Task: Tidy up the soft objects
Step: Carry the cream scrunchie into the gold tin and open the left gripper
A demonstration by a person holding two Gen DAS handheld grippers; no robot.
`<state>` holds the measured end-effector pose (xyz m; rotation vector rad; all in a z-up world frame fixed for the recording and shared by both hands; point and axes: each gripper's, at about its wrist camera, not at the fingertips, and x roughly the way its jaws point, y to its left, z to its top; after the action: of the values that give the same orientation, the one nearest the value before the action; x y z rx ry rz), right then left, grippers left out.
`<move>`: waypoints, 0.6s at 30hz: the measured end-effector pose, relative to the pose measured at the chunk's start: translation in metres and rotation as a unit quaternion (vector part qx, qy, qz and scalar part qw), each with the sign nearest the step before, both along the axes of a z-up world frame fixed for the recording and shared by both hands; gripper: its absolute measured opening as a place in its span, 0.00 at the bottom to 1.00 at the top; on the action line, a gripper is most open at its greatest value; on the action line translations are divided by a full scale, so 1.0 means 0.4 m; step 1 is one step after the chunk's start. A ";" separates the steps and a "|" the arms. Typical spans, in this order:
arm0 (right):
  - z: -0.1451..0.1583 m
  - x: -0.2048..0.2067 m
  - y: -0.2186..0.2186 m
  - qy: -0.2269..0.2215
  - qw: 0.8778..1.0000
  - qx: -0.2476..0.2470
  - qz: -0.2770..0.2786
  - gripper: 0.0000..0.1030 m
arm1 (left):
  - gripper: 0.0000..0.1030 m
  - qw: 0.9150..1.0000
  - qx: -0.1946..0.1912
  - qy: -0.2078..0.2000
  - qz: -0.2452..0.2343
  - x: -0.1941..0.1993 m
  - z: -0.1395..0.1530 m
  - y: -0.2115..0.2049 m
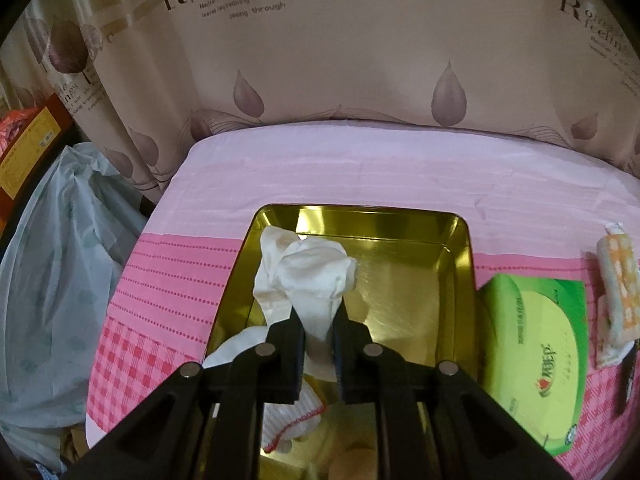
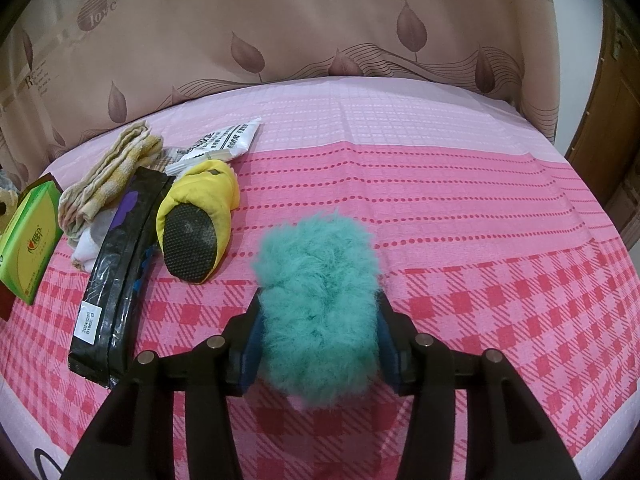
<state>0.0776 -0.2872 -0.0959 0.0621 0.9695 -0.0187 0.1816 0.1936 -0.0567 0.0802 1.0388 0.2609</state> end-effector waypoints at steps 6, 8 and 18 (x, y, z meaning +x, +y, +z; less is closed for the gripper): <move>0.000 0.000 0.002 0.000 1.000 0.000 0.000 0.46 | 0.22 1.000 0.006 0.015 0.002 0.017 -0.024 0.004; 0.000 0.001 0.004 0.000 1.000 -0.001 0.001 0.47 | 0.27 1.000 0.009 0.020 0.008 0.021 -0.032 0.008; -0.001 0.002 0.008 0.001 1.000 -0.003 0.002 0.47 | 0.37 1.000 -0.006 0.011 0.021 -0.023 -0.016 0.013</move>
<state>0.0784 -0.2840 -0.0964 0.0544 0.9716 -0.0184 0.1725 0.1989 -0.0633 0.0515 1.0640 0.2919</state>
